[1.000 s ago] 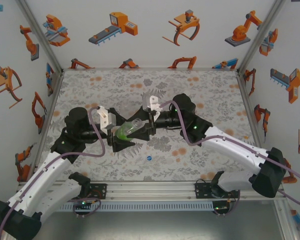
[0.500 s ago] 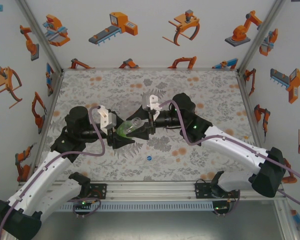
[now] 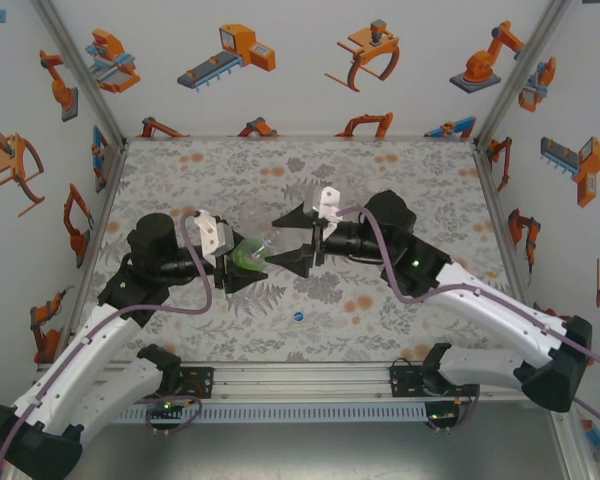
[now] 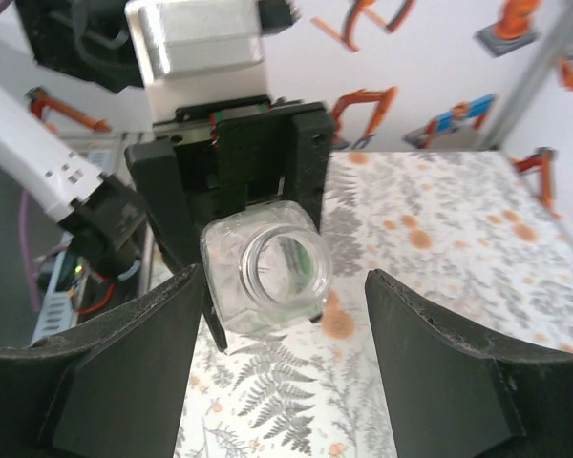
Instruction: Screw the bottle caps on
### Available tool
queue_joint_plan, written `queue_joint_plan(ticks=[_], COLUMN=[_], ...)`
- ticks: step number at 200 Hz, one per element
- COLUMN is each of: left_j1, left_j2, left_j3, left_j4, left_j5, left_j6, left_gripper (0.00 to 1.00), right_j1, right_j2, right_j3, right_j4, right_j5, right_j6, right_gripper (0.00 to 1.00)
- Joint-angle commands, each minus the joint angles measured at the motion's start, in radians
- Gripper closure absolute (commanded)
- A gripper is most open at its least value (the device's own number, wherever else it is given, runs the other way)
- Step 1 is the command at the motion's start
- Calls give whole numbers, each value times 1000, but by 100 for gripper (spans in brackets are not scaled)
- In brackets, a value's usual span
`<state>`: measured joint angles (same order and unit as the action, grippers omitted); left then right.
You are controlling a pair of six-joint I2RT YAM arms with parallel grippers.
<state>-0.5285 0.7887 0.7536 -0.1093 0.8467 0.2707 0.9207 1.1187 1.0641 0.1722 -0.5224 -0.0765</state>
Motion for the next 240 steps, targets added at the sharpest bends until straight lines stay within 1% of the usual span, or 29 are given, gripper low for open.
queue_joint_plan(ticks=[1, 28, 37, 48, 64, 101, 129, 148, 166, 199, 240], left_j1=[5, 4, 4, 5, 5, 6, 6, 6, 6, 6, 5], left_j2=[-17, -16, -16, -15, -20, -22, -7, -12, -15, -11, 9], left_j3=[24, 24, 24, 26, 23, 19, 35, 24, 15, 12, 28], left_j4=[-18, -27, -26, -27, -24, -14, -41, -28, -20, -24, -57], left_j5=[-55, -75, -90, -115, -137, -162, -147, -131, -148, -182, -185], left_j6=[32, 43, 42, 36, 37, 16, 34, 44, 37, 38, 52], left_gripper=[100, 100, 100, 100, 100, 100, 100, 100, 100, 100, 100], right_j1=[0, -1, -1, -1, 0, 0, 0, 0, 0, 0, 1], right_j2=[-84, -146, -158, -161, -162, -142, -143, -138, -129, -76, 2], right_j3=[-38, -85, -89, -91, -103, -148, -177, -187, -181, -141, -110], right_j4=[-60, -102, -151, -215, -278, -395, -473, -555, -633, -775, -883], right_j5=[205, 401, 498, 583, 643, 692, 730, 758, 773, 756, 745], right_j6=[-3, 75, 114, 160, 226, 396, 477, 525, 555, 633, 723], right_gripper=[36, 36, 38, 40, 42, 47, 48, 49, 49, 49, 50])
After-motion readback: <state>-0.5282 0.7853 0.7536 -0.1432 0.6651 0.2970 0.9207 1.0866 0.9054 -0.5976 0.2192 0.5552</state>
